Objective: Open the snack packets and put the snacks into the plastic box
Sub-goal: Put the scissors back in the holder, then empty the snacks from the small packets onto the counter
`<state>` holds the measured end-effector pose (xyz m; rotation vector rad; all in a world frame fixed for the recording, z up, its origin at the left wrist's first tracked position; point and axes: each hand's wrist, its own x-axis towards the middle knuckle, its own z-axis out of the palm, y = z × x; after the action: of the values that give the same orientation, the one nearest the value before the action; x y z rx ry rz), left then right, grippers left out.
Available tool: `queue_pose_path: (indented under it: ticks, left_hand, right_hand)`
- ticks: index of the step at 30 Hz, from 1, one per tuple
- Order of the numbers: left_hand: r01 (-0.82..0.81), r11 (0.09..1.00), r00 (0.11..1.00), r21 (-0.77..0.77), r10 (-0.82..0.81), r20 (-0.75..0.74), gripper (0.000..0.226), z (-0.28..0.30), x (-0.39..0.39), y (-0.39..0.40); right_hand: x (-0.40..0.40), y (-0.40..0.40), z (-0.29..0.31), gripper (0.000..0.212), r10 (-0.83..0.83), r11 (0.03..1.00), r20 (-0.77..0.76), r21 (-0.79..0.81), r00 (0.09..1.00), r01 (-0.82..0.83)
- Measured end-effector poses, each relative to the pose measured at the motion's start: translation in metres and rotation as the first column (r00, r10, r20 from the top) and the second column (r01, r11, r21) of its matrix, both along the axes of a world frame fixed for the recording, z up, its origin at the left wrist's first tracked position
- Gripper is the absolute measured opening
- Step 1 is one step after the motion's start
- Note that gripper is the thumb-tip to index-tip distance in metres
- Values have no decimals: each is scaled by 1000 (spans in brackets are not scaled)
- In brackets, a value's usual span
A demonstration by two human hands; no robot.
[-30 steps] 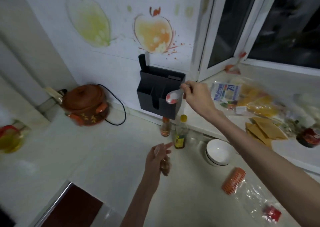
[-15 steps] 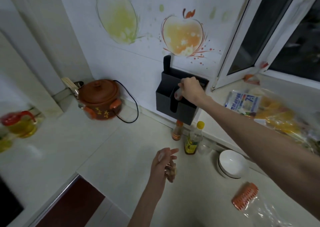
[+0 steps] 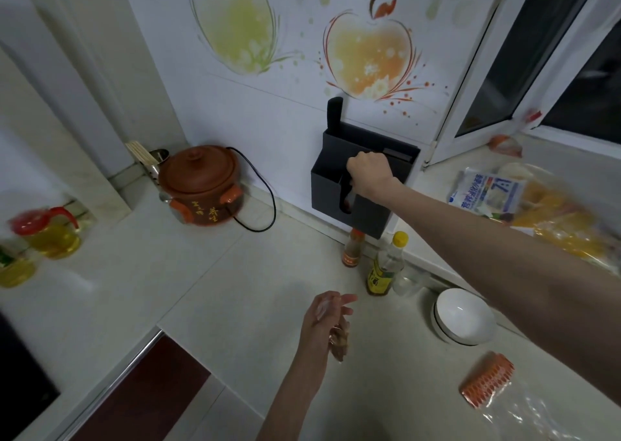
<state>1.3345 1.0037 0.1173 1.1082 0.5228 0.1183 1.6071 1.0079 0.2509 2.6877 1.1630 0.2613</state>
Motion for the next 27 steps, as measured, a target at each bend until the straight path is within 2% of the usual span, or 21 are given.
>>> queue_pose_path:
  ticks: [5,8,11,13,16,19,21,23,25,27]
  left_hand:
    - [13,999,999,30,-14,31,28,5,-3,-2]
    - [19,999,999,48,-20,41,26,7,-2,-4]
    - [29,999,997,39,-32,66,20,11,2,-9]
    - [61,997,993,44,-65,96,25,15,6,-15]
    - [141,987,977,80,-152,152,21,26,15,-29]
    - [209,967,958,145,-232,166,13,37,31,-50]
    - [257,952,948,164,-282,150,17,42,45,-72]
    - [294,940,943,176,-315,106,23,44,61,-99]
    - [352,913,923,206,-375,85,19,46,74,-133]
    - [415,872,885,259,-453,109,14,50,83,-171]
  right_hand:
    - [-1,-6,-7,13,16,1000,38,24,999,-17]
    - [-7,-12,-2,27,27,993,37,118,999,-31]
    - [-27,-24,9,30,53,958,-2,283,999,-50]
    - [-48,-44,14,27,97,893,-146,450,985,-21]
    - [-81,-94,12,25,138,785,-429,597,893,166]
    - [-111,-159,-1,28,90,703,-622,593,778,392]
    - [-129,-204,-12,25,52,619,-693,588,719,522]
    - [-145,-247,-22,21,36,511,-767,565,641,648]
    - [-162,-288,-25,18,63,381,-822,544,566,748]
    - [-179,-325,-23,18,75,250,-829,554,555,794]
